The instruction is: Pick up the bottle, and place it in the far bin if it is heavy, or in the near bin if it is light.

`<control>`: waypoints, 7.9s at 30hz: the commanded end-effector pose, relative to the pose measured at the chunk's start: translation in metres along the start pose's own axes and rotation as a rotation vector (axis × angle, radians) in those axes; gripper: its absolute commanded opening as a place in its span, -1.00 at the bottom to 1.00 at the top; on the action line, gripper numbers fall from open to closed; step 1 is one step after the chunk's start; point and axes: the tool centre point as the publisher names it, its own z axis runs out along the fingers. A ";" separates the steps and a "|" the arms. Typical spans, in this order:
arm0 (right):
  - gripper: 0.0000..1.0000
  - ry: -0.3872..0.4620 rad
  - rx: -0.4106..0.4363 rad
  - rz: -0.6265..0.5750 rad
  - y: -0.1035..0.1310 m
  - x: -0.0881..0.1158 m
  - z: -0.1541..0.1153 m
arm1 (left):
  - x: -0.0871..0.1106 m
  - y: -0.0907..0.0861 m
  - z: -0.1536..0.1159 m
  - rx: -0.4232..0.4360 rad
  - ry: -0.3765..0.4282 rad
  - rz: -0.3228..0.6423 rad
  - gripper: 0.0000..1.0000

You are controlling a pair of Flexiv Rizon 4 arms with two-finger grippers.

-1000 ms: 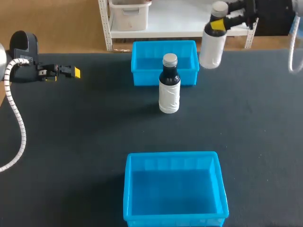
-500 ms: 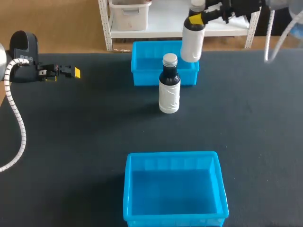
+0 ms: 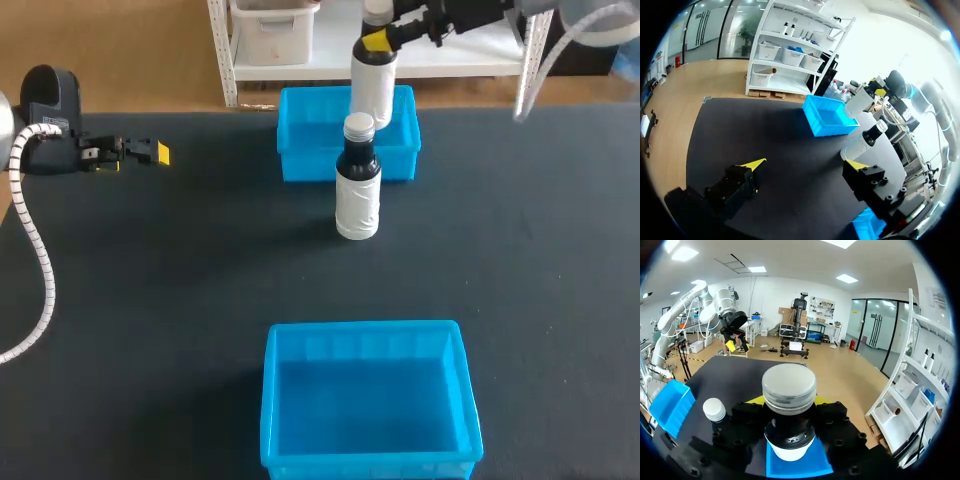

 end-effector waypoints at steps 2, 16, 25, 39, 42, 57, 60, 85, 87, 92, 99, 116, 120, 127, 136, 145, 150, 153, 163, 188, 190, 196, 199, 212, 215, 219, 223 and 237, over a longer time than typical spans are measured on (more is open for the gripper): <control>-1.00 -0.006 -0.074 0.008 -0.016 0.000 0.020 | 0.000 0.000 0.000 0.000 0.000 0.000 1.00; -1.00 -0.028 -0.103 0.024 -0.022 0.002 0.053 | 0.000 0.000 0.000 0.000 0.000 0.000 1.00; -1.00 -0.040 -0.124 0.033 -0.024 0.006 0.068 | 0.000 0.000 0.000 0.000 0.000 0.000 1.00; -1.00 -0.039 -0.163 0.036 -0.019 0.006 0.089 | 0.000 0.000 0.000 0.000 0.000 0.000 1.00; -1.00 -0.038 -0.170 0.038 -0.019 0.007 0.093 | 0.000 0.000 0.000 0.000 0.000 0.000 1.00; -1.00 -0.028 -0.202 0.065 -0.020 0.019 0.108 | 0.000 0.000 0.000 0.000 0.000 0.000 1.00; -1.00 -0.025 -0.206 0.069 -0.019 0.021 0.108 | 0.000 0.000 0.000 0.000 0.000 0.000 1.00; -1.00 -0.015 -0.223 0.102 -0.023 0.035 0.111 | 0.000 0.000 0.000 0.000 0.000 0.000 1.00; -1.00 -0.012 -0.228 0.104 -0.022 0.037 0.112 | 0.000 0.000 0.000 0.000 0.000 0.000 1.00; -1.00 -0.003 -0.235 0.111 -0.022 0.040 0.113 | 0.000 0.000 0.000 0.000 0.000 0.000 1.00; -1.00 -0.001 -0.239 0.116 -0.021 0.043 0.113 | 0.000 0.000 0.000 0.000 0.000 0.000 1.00; -0.99 0.005 -0.257 0.125 -0.019 0.048 0.117 | 0.000 0.000 0.000 0.000 0.000 0.000 1.00; -0.98 0.006 -0.258 0.131 -0.020 0.050 0.118 | 0.000 0.000 0.000 0.000 0.000 0.000 1.00; -0.01 0.018 -0.261 0.138 -0.020 0.051 0.118 | 0.000 0.000 0.000 0.000 0.000 0.000 1.00; 1.00 0.032 -0.238 0.151 -0.021 0.049 0.109 | 0.000 0.000 0.000 0.000 0.000 0.000 1.00; 1.00 0.019 -0.196 0.155 -0.019 0.047 0.080 | 0.000 0.000 0.000 0.000 0.000 0.000 1.00; 1.00 0.017 -0.149 0.159 -0.019 0.048 0.055 | 0.000 0.000 0.000 0.000 0.000 0.000 1.00; 1.00 0.022 -0.119 0.155 -0.017 0.049 0.037 | 0.000 0.000 0.000 0.000 0.000 0.000 1.00; 1.00 0.028 -0.049 0.175 0.004 0.057 -0.018 | 0.000 0.000 0.000 0.000 0.000 0.000 1.00; 1.00 -0.012 0.068 0.177 0.098 0.071 -0.089 | 0.000 0.000 0.000 0.000 0.000 0.000 1.00; 1.00 -0.010 0.069 0.173 0.108 0.071 -0.086 | 0.000 0.000 0.000 0.000 0.000 0.000 1.00; 1.00 0.030 0.095 0.138 0.131 0.074 -0.074 | 0.000 0.000 0.000 0.000 0.000 0.000 1.00; 1.00 0.038 0.102 0.134 0.137 0.074 -0.066 | 0.000 0.000 0.000 0.000 0.000 0.000 1.00; 1.00 0.066 0.158 0.159 0.145 0.074 -0.030 | 0.000 0.000 0.000 0.000 0.000 0.000 1.00; 1.00 0.067 0.154 0.160 0.144 0.073 -0.024 | 0.000 0.000 0.000 0.000 0.000 0.000 1.00; 1.00 0.069 0.138 0.158 0.142 0.073 -0.018 | 0.000 0.000 0.000 0.000 0.000 0.000 1.00; 1.00 0.068 0.109 0.168 0.140 0.073 -0.014 | 0.000 0.000 0.000 0.000 0.000 0.000 1.00; 1.00 0.068 0.025 0.165 0.136 0.074 0.000 | 0.000 0.000 0.000 0.000 0.000 0.000 1.00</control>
